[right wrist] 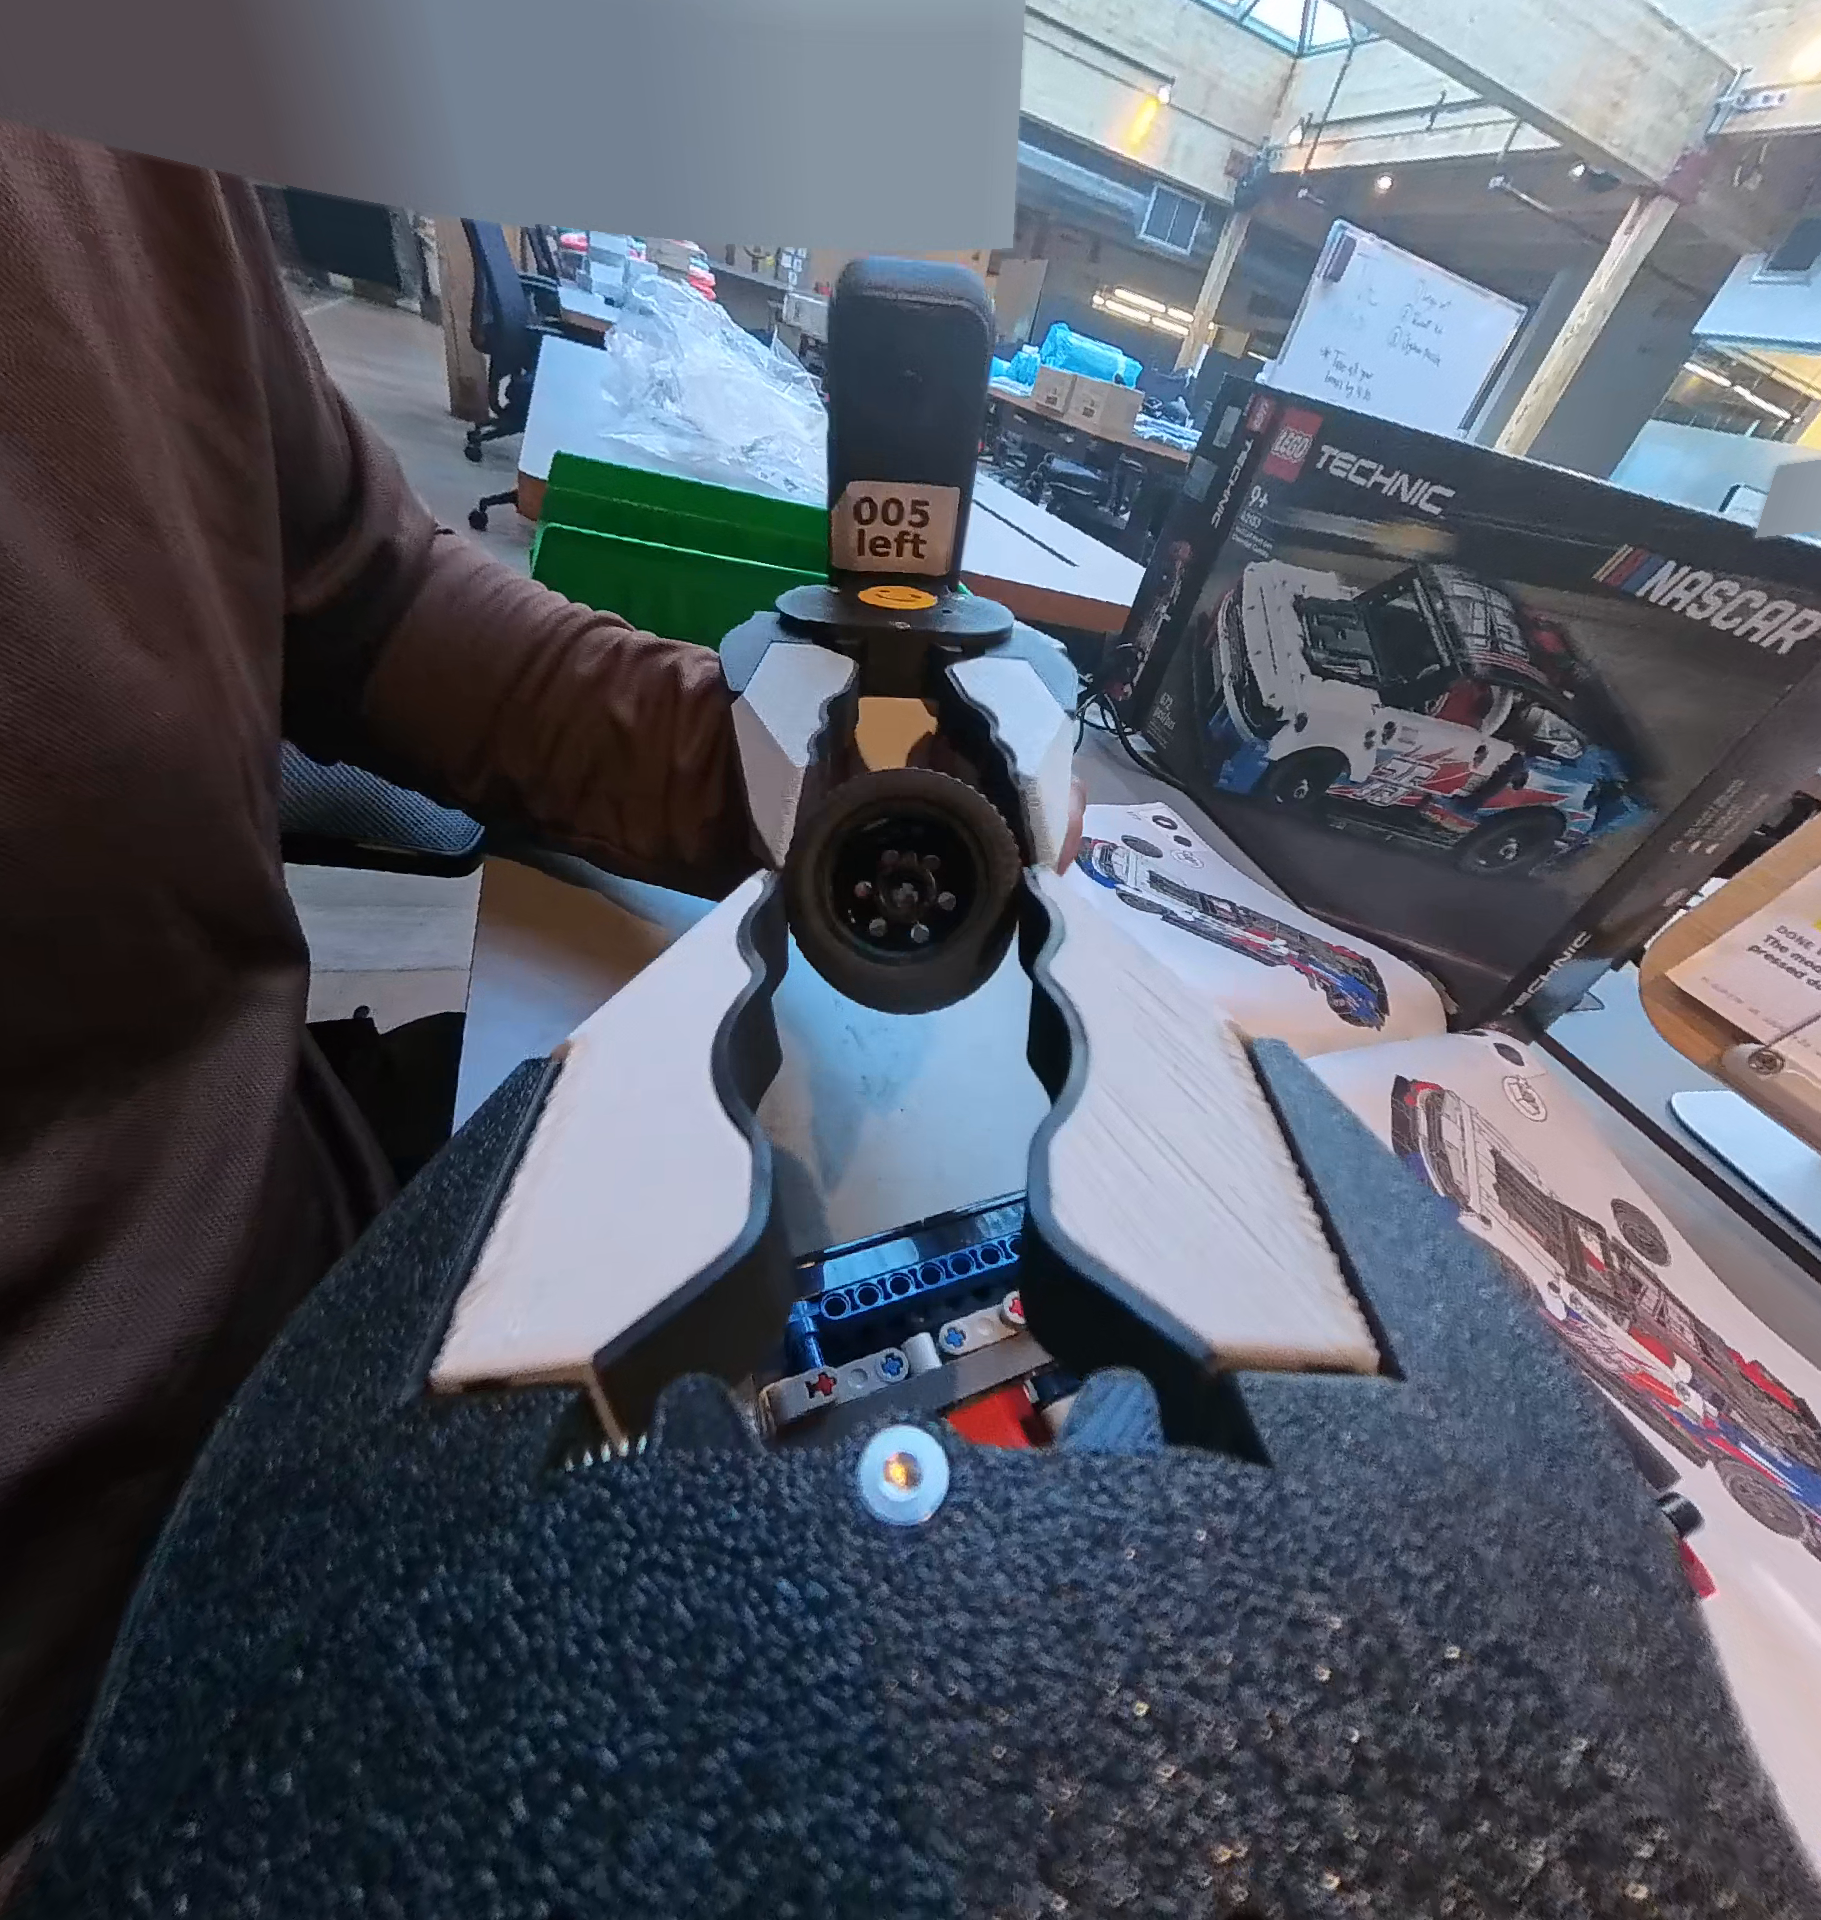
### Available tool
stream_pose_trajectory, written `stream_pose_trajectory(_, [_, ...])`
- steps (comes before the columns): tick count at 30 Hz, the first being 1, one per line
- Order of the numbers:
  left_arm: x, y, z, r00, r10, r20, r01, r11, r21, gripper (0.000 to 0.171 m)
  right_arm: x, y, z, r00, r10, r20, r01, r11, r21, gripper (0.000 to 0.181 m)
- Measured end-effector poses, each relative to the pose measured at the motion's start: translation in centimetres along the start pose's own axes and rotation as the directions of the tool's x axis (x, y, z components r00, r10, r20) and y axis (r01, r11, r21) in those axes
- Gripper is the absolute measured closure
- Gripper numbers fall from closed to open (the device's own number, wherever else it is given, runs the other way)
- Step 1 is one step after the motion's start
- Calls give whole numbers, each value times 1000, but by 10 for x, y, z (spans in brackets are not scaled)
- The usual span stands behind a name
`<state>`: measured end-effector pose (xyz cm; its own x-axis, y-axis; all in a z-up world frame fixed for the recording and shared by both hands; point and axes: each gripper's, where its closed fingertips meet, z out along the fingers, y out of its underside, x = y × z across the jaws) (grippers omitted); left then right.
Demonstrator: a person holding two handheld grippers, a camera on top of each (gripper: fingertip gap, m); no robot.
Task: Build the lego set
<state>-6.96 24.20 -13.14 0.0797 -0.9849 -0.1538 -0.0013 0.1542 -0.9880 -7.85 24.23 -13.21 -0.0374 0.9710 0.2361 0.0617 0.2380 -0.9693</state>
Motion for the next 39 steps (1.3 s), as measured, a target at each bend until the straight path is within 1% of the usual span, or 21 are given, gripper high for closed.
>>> stream_pose_trajectory(3, [3,-2,1,1000,6,-10,-6,1000,14,130,-1,0,1,1000,-2,7,2,1000,1,142])
stream_pose_trajectory(7, [-1,-5,1,1000,15,24,-16,999,30,133,2,-1,0,999,33,-10,-33,999,6,141])
stream_pose_trajectory(10, [-11,0,-3,994,35,99,-36,999,0,133,13,6,-1,996,36,-86,-41,998,-47,142])
stream_pose_trajectory(16, [-17,4,-7,987,58,149,-56,998,-18,133,18,14,2,995,48,-91,-58,992,-111,144])
stream_pose_trajectory(20, [-18,3,-7,987,46,155,-47,999,3,132,18,15,3,996,67,-55,-72,991,-112,144])
stream_pose_trajectory(24, [-14,3,-5,992,28,125,-31,999,17,132,15,19,4,997,76,-13,-77,990,-119,145])
stream_pose_trajectory(26, [-15,4,-5,993,10,117,-13,1000,20,132,15,18,4,998,68,-11,-69,991,-118,145])
stream_pose_trajectory(29, [-16,7,-5,993,18,114,-18,1000,3,131,16,20,4,999,52,-15,-53,989,-138,145])
stream_pose_trajectory(32, [-14,10,-6,994,36,100,-33,999,-37,131,15,21,6,999,28,-15,-31,987,-158,145])
stream_pose_trajectory(36, [-12,12,-6,993,59,100,-53,997,-63,130,13,20,8,1000,3,-19,-6,985,-172,145])
stream_pose_trajectory(39, [-11,13,-7,986,128,106,-120,989,-82,133,12,22,9,999,-22,-28,16,982,-190,144])
